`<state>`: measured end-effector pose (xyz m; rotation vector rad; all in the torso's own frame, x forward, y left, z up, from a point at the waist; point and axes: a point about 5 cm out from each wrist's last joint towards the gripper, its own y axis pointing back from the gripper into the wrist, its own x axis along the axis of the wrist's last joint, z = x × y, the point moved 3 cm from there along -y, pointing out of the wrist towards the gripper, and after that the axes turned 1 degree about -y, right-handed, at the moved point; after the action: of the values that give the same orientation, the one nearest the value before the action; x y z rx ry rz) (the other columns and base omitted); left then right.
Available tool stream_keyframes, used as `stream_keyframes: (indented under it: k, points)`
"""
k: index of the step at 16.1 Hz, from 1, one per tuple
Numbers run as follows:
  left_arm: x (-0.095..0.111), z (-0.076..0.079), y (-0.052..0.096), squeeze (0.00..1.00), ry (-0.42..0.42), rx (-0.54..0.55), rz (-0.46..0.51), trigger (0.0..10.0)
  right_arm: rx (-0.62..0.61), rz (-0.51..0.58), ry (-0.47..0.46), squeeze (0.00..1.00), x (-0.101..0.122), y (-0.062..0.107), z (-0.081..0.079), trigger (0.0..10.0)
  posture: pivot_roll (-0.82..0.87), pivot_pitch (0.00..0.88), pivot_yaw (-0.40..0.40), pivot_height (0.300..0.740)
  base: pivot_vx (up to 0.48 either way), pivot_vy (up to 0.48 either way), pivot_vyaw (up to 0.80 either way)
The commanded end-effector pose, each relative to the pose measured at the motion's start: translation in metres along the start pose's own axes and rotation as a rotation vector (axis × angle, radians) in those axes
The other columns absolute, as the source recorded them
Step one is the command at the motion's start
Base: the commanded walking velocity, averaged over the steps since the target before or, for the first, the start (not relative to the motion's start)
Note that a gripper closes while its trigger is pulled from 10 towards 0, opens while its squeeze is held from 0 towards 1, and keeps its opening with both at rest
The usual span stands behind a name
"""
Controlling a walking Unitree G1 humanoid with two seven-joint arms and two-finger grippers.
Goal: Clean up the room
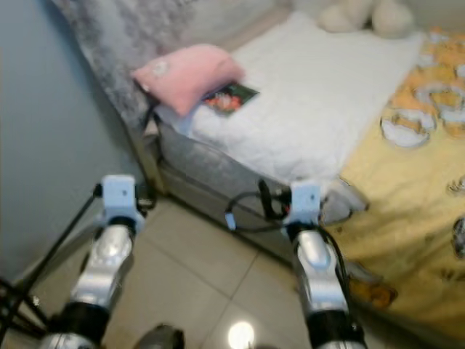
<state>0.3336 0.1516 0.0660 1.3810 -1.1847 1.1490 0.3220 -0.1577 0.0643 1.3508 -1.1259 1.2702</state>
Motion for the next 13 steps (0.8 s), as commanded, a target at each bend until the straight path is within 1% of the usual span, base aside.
stream_keyframes:
  k: [1,3,4,5,6,7,8,9,10,11,12,13]
  points:
    - [-0.001,-0.007,-0.001,1.0,-0.032,0.018,-0.009,10.0,0.022,0.004,-0.005,0.0,0.002,-0.003,-0.006,10.0,-0.17,0.0,0.063,0.714,0.379,-0.292,0.65]
    - [-0.001,-0.007,0.0,1.0,-0.029,0.016,-0.014,10.0,0.021,-0.007,-0.008,0.0,-0.001,-0.001,-0.005,10.0,-0.17,0.0,0.064,0.714,0.0,0.0,0.65]
    - [-0.002,-0.008,0.001,1.0,-0.042,0.011,-0.014,10.0,0.02,-0.015,-0.012,0.0,-0.003,0.0,-0.004,10.0,-0.17,0.0,0.067,0.714,0.0,0.0,0.65]
    - [-0.02,-0.012,0.013,1.0,-0.1,-0.063,-0.084,10.0,0.015,-0.05,-0.018,0.0,-0.012,0.01,0.0,10.0,-0.17,0.0,0.068,0.714,0.0,0.0,0.64]
    - [-0.045,-0.013,0.03,1.0,-0.1,-0.128,-0.198,10.0,0.017,-0.089,-0.011,0.0,-0.022,0.023,0.003,10.0,-0.17,0.0,0.07,0.714,0.0,0.0,0.64]
    - [-0.065,-0.008,0.046,1.0,-0.097,-0.204,-0.297,10.0,0.029,-0.138,0.005,0.0,-0.035,0.036,0.006,10.0,-0.17,0.0,0.069,0.714,0.0,0.0,0.61]
    - [-0.075,-0.004,0.055,1.0,-0.101,-0.252,-0.349,10.0,0.036,-0.169,0.014,0.0,-0.042,0.044,0.008,10.0,-0.17,0.0,0.069,0.714,0.0,0.0,0.61]
    - [-0.074,0.002,0.062,1.0,-0.079,-0.269,-0.346,10.0,0.026,-0.228,0.012,0.0,-0.054,0.059,0.016,10.0,-0.16,0.0,0.062,0.714,0.0,0.0,0.6]
    - [-0.057,0.006,0.053,1.0,-0.04,-0.248,-0.279,10.0,0.005,-0.241,0.005,0.0,-0.057,0.063,0.021,10.0,-0.16,0.0,0.057,0.714,0.0,0.0,0.61]
    - [-0.05,0.008,0.049,1.0,-0.035,-0.237,-0.249,10.0,0.0,-0.238,-0.002,0.0,-0.056,0.062,0.021,10.0,-0.16,0.0,0.059,0.714,0.0,0.0,0.61]
    - [-0.041,0.01,0.045,1.0,-0.08,-0.229,-0.213,10.0,0.001,-0.227,-0.011,0.0,-0.054,0.058,0.02,10.0,-0.16,0.0,0.059,0.714,0.0,0.0,0.61]
    - [-0.031,0.011,0.042,0.0,-0.159,-0.233,-0.158,10.0,0.009,-0.197,-0.016,0.0,-0.046,0.048,0.017,10.0,-0.16,0.0,0.059,0.714,0.0,0.0,0.6]
